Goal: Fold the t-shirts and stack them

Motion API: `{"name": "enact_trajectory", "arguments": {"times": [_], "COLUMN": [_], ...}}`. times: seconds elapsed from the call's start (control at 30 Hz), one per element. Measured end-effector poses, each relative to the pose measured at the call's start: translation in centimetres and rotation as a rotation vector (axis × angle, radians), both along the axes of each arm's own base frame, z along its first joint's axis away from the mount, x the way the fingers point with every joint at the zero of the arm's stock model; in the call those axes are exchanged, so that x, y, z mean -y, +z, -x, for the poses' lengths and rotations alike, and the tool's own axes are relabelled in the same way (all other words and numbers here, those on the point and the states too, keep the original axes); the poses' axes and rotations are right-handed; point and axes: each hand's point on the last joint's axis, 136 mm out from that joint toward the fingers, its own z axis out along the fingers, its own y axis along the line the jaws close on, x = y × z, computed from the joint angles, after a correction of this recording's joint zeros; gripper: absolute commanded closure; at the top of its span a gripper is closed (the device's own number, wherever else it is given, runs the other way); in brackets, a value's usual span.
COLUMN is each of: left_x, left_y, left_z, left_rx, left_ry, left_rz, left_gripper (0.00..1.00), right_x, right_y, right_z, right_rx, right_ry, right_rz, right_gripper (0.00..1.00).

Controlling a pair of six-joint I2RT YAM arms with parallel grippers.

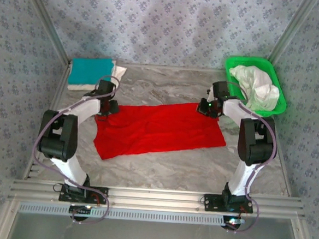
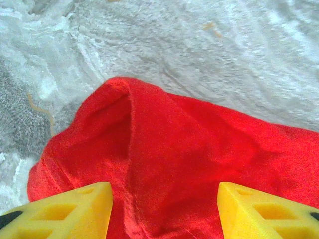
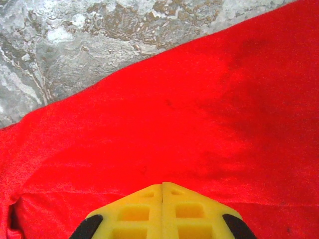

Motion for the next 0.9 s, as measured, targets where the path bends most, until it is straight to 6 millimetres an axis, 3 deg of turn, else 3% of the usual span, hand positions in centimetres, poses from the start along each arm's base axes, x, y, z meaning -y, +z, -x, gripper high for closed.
{"name": "enact_trajectory", "arguments": {"times": [0.1,0.2,0.3,0.5,0.7,0.9], "left_x": [0.0,0.4,0.7,1.1,1.0,-0.5], "left_y": [-1.6,-2.5,-1.9,0.4,1.5,0.8], "left_z": [0.1,0.0,-0.6,-2.6,-3.5,-6.1], "left_rx": [-0.040,-0.060,-0.046,0.018,0.039,0.024], "left_ry": [-0.015,-0.035,-0.047,-0.056,-0.063,-0.044], "left_rz": [0.004,0.014,0.023,0.031,0.027,0.032], "left_gripper": [0.50,0.75,0.89,0.93,0.94,0.91], "right_x": [0.0,0.2,0.5,0.9,1.6,3.0], "right_y": [-0.4,-0.6,-0.6,-0.7,-1.7,-3.3], "right_z": [0.0,0.0,0.0,0.0,0.0,0.1], "right_rx": [-0.009,-0.015,-0.016,-0.020,-0.051,-0.103], "right_ry": [-0.001,-0.006,-0.011,-0.020,-0.047,-0.104], "right_rz": [0.002,0.003,0.006,0.007,0.006,0.002], "right_gripper": [0.98,0.98,0.97,0.98,1.00,1.00]}}
